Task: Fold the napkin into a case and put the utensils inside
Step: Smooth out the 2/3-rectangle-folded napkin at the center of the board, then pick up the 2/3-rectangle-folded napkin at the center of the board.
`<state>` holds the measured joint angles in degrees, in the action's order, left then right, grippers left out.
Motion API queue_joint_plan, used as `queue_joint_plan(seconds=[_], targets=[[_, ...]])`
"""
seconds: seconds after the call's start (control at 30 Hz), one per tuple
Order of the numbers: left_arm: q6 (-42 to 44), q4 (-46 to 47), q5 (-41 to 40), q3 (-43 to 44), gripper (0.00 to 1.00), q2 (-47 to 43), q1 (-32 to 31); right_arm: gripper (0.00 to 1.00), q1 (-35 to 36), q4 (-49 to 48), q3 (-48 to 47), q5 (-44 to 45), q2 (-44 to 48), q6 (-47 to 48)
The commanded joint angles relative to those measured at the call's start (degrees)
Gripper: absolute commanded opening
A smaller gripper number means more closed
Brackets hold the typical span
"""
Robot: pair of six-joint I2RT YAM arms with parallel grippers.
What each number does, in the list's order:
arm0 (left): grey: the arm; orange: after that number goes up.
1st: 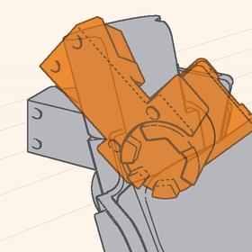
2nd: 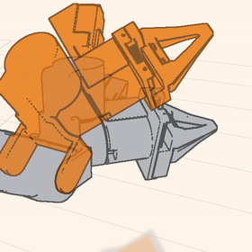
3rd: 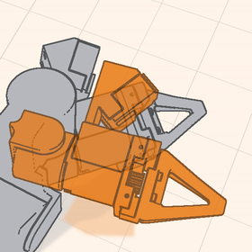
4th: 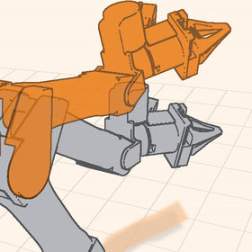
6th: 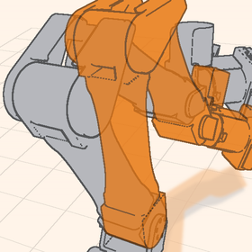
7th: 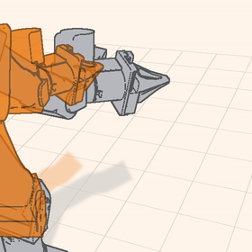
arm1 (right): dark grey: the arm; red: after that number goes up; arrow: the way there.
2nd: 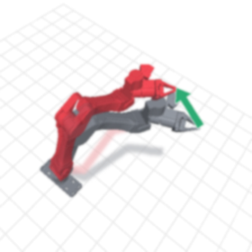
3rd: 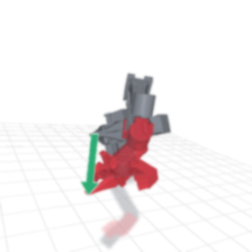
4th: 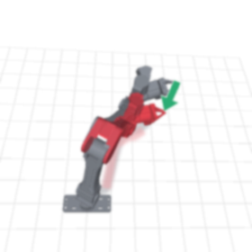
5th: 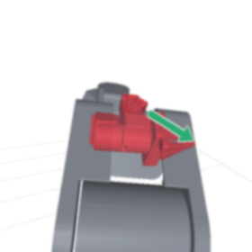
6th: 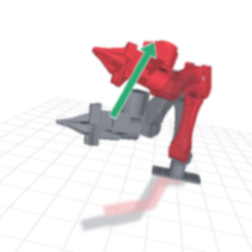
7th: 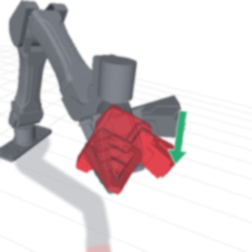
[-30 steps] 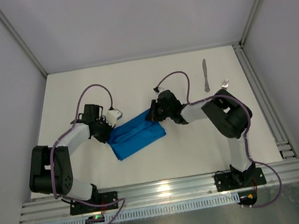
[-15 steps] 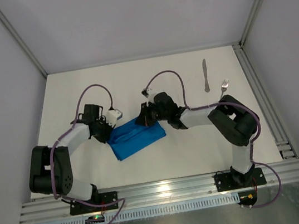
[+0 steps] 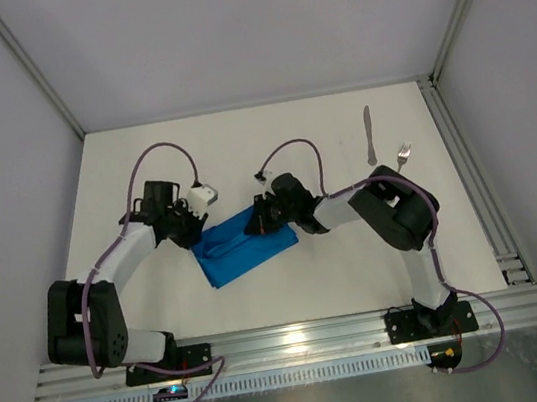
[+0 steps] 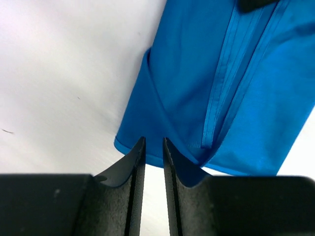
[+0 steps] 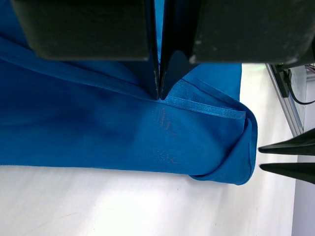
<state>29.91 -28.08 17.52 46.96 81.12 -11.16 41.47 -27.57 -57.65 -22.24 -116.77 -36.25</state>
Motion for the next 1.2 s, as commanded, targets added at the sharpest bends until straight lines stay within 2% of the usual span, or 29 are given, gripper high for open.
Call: queue_joint_plan(seconds=[0.0, 0.17, 0.3, 0.43, 0.47, 0.53, 0.57, 0.6, 0.63, 0.67, 0.73, 0.77, 0.8, 1.0, 1.17], targets=[[-2.31, 0.13, 3.93, 3.84, 0.23, -1.85, -0.79, 0.04, -0.60, 0.24, 0.16, 1.41, 0.49, -1.28], [-1.44, 0.22, -2.83, 4.19, 0.21, 3.59, -5.70, 0.04, -0.78, -0.02, 0.17, 0.97, 1.19, -1.10], [-0.12, -0.40, -4.59, 2.88, 0.20, 6.94, -7.39, 0.04, -0.87, -2.39, 0.69, -0.70, 2.42, -0.84], [1.11, 0.13, -5.65, 1.29, 0.18, 8.35, -7.56, 0.05, -0.87, -5.73, 3.24, -1.66, 8.12, 3.54], [1.29, -0.05, -5.31, 1.21, 0.18, 8.61, -7.56, 0.07, -0.78, -6.09, 4.46, -2.36, 11.62, 7.21], [1.29, -0.05, -4.43, 1.03, 0.18, 9.23, -7.56, 0.19, -0.78, -3.91, 5.35, -3.86, 17.42, 12.49], [1.29, -0.14, -4.34, 1.03, 0.18, 9.32, -7.56, 0.24, -0.87, -2.41, 6.05, -5.78, 19.19, 19.13], [1.29, 0.04, -3.99, 1.03, 0.18, 9.32, -7.56, 0.33, -0.78, -0.22, 6.32, -6.67, 21.04, 23.11], [1.29, 0.04, -3.90, 0.85, 0.18, 9.32, -7.56, 0.38, -0.69, 5.11, 6.49, -7.55, 22.97, 27.33], [1.29, 0.21, -3.81, 0.85, 0.18, 9.23, -7.56, 0.42, -0.61, 7.86, 6.67, -8.95, 26.47, 36.68], [1.29, 0.30, -3.11, 0.76, 0.18, 9.14, -7.56, 0.52, 0.18, 17.14, 6.76, -9.31, 29.66, 47.62], [1.38, 0.30, -3.02, 0.76, 0.18, 9.05, -7.56, 0.55, 1.23, 20.07, 6.85, -9.14, 32.28, 58.99], [1.38, 0.30, -2.93, 0.85, 0.18, 9.05, -7.56, 0.59, 1.76, 23.06, 6.85, -8.44, 33.35, 64.49], [1.29, 0.74, -2.67, 0.85, 0.17, 8.97, -7.56, 0.68, 5.71, 38.81, 7.55, -3.79, 33.90, 97.19], [1.64, 0.57, -2.14, 0.77, 0.17, 8.79, -7.56, 0.68, 6.25, 48.57, 1.15, 7.02, 26.78, 103.13]])
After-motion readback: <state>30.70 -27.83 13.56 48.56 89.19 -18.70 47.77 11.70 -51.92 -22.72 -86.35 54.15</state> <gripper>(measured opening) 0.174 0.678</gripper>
